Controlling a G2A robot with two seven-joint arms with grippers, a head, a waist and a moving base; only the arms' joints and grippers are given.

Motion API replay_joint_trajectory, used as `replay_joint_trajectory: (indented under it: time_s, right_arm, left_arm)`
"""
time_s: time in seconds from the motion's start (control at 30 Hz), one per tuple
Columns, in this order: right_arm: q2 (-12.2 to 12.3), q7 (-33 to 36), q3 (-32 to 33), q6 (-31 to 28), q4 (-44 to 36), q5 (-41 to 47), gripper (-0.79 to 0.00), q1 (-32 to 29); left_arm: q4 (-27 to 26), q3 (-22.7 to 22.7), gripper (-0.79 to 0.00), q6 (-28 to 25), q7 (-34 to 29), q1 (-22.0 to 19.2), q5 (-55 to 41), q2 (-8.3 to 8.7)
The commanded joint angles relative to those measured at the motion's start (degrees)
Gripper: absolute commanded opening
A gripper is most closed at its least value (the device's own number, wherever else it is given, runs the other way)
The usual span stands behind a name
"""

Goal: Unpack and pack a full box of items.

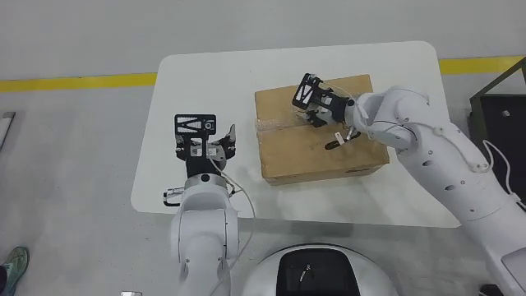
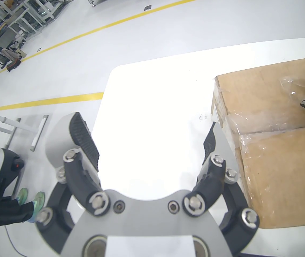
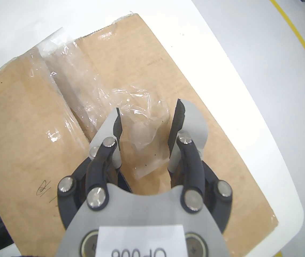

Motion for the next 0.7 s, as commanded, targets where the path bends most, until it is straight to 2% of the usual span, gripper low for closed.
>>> replay_joint_trajectory:
  time_s: [0.0, 0.1, 0.17, 0.2, 0.4, 0.67]
  right_arm:
    - [-0.1, -0.2, -0.2, 0.0, 0.5, -0.1, -0.459, 0.3]
    - [-0.2, -0.6, -0.2, 0.2, 0.5, -0.1, -0.563, 0.4]
    - [-0.1, -0.8, 0.1, 0.2, 0.4, -0.1, -0.754, 0.3]
    - [-0.1, -1.3, 0.5, 0.4, 0.3, 0.3, -0.785, 0.1]
    - [0.2, -2.5, 3.6, 0.8, -0.2, 4.8, -0.785, -1.1]
    - [1.2, -6.1, 11.2, 2.0, -3.1, 16.5, -0.785, -5.8]
  left_arm:
    - [0.0, 0.0, 0.0, 0.0, 0.0, 0.0, 0.0, -0.01]
    - [0.1, 0.1, 0.0, -0.1, 0.0, -0.1, 0.0, -0.01]
    - [0.1, 0.2, 0.0, -0.1, 0.0, -0.1, 0.0, -0.02]
    - [0.2, 0.3, 0.0, -0.1, 0.0, -0.1, 0.0, -0.02]
    - [0.4, 0.7, 0.0, 0.0, 0.0, -0.1, 0.2, -0.05]
    - [0.5, 0.9, 0.0, -0.1, 0.1, 0.0, 0.1, -0.05]
